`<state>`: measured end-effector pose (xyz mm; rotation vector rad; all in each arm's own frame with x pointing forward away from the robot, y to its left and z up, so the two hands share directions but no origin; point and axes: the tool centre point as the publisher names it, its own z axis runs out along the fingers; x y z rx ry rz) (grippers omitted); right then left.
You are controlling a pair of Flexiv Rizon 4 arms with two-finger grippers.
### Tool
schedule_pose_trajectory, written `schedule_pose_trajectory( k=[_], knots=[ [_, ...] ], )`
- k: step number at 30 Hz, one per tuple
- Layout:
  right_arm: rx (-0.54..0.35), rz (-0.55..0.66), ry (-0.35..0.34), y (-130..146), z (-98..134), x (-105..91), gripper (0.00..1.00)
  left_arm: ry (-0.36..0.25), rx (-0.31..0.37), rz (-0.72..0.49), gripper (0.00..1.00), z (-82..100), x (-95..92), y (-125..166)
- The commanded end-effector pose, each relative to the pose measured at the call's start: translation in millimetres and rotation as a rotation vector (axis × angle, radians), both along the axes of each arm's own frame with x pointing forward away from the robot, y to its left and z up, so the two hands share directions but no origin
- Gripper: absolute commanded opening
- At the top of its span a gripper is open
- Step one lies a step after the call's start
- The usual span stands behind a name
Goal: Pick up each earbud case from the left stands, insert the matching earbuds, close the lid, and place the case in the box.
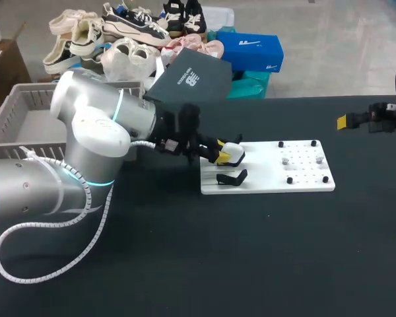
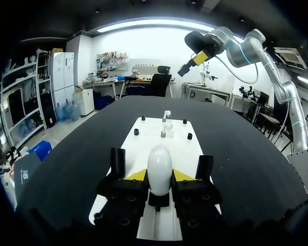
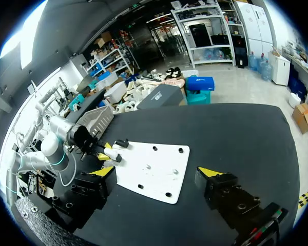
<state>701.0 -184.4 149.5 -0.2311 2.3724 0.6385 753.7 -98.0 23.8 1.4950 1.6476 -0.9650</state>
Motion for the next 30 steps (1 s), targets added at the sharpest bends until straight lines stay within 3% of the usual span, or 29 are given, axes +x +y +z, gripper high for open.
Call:
schedule_pose_trajectory(
  k=[1,11,18,30],
  knots=[
    [0.000,0.001,0.000,0,0,0.1,1.00,-0.004,-0.026,-0.011,0.00,9.2,-1.0,9],
    [0.000,0.001,0.000,0,0,0.1,1.00,0.002,-0.118,-0.026,0.00,52.9,-20.4,24],
    [0.000,0.001,0.000,0,0,0.1,1.00,-0.001,-0.191,-0.029,0.00,82.2,-45.5,30],
    [0.000,0.001,0.000,0,0,0.1,1.00,-0.069,-0.304,-0.062,0.00,117.8,-94.3,30]
  ],
)
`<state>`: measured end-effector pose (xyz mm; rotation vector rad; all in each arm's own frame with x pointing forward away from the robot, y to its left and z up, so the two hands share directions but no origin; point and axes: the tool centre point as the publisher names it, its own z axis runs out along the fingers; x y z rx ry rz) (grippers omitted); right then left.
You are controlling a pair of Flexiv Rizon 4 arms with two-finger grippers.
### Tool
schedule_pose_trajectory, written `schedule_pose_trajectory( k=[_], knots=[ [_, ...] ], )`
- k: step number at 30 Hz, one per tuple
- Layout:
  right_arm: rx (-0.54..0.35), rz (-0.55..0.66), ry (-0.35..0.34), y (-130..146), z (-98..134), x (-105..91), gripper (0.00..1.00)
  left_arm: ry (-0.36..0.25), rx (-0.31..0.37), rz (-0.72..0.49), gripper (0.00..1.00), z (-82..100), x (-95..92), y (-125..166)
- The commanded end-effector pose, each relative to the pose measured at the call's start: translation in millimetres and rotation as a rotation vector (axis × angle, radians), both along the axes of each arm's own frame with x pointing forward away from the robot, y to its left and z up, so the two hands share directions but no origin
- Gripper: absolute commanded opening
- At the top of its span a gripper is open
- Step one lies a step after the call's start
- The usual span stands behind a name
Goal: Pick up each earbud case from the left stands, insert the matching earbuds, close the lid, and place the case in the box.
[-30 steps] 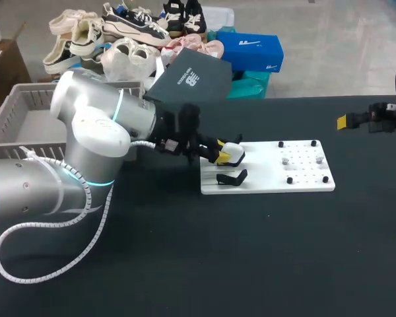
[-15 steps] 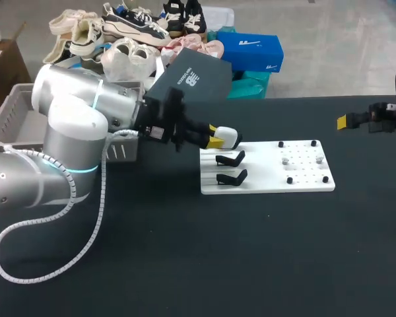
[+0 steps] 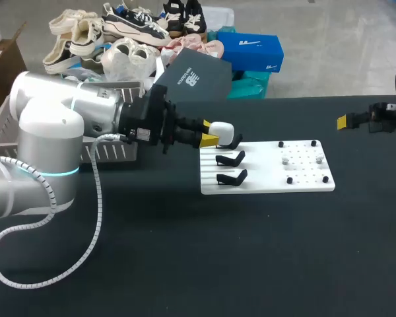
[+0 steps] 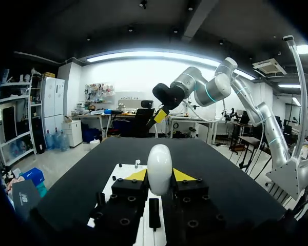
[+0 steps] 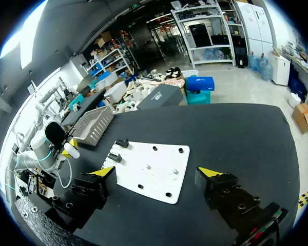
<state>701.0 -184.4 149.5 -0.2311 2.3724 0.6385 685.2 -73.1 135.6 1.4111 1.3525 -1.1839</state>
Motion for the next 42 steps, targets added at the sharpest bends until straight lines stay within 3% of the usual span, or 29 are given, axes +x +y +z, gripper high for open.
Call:
schedule_pose_trajectory(
  k=[1,13,17,22,29,42],
  knots=[
    [0.000,0.001,0.000,0,0,0.1,1.00,-0.039,-0.027,0.055,0.00,7.7,-29.4,5],
    [0.000,0.001,0.000,0,0,0.1,1.00,-0.081,-0.084,0.058,0.00,12.9,-58.5,-19],
    [0.000,0.001,0.000,0,0,0.1,1.00,-0.081,-0.085,0.059,0.00,8.6,-61.5,-32],
    [0.000,0.001,0.000,0,0,0.1,1.00,-0.137,-0.102,0.052,0.00,3.9,-65.4,-48],
    [0.000,0.001,0.000,0,0,0.1,1.00,-0.163,-0.099,0.043,0.00,1.2,-64.4,-64],
    [0.000,0.001,0.000,0,0,0.1,1.00,-0.164,-0.094,0.034,0.00,0.3,-64.6,-66]
  ],
)
